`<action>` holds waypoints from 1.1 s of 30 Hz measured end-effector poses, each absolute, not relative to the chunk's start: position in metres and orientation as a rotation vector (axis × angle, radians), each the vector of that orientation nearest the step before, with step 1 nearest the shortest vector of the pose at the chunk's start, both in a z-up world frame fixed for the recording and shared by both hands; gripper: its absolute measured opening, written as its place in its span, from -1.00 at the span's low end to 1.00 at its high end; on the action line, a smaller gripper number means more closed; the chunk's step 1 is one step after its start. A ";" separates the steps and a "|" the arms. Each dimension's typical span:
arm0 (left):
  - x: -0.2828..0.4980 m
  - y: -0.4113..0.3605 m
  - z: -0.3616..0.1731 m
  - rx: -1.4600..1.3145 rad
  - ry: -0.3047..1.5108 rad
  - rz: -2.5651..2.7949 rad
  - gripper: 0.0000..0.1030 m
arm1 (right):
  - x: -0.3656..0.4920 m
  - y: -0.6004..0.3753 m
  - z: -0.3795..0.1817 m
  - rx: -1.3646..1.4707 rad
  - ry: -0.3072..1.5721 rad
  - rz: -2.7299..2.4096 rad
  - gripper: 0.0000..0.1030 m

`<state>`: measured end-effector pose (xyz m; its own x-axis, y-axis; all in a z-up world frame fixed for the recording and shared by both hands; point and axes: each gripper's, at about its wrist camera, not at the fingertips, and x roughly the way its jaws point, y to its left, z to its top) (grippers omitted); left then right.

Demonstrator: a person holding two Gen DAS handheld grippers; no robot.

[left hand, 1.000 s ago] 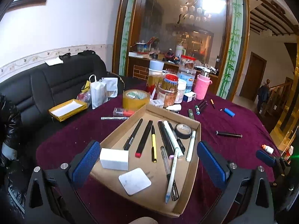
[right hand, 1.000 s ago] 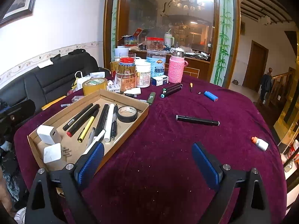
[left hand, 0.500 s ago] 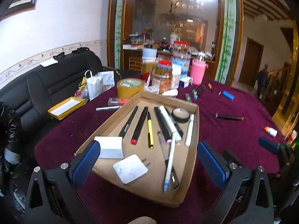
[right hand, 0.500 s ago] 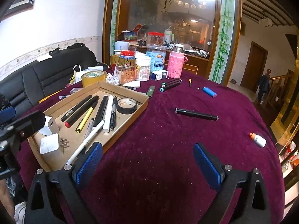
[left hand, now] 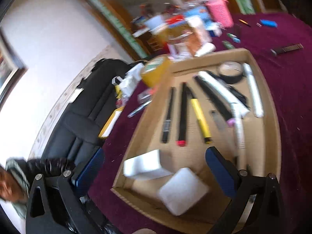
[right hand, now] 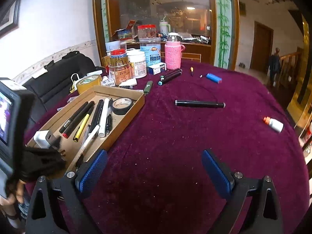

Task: Organize rigid objects

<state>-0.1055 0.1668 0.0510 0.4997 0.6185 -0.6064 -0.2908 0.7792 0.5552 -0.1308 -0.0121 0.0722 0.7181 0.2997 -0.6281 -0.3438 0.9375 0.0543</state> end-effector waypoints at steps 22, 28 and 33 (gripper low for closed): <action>-0.077 0.143 0.018 0.700 0.991 0.462 0.97 | -0.119 -0.027 0.063 0.015 0.726 0.355 0.92; -0.083 0.162 0.042 0.458 0.982 0.339 0.92 | -0.115 -0.032 0.061 0.032 0.732 0.349 0.93; -0.096 0.171 0.067 0.261 0.935 0.213 0.93 | -0.109 -0.033 0.055 0.070 0.761 0.357 0.92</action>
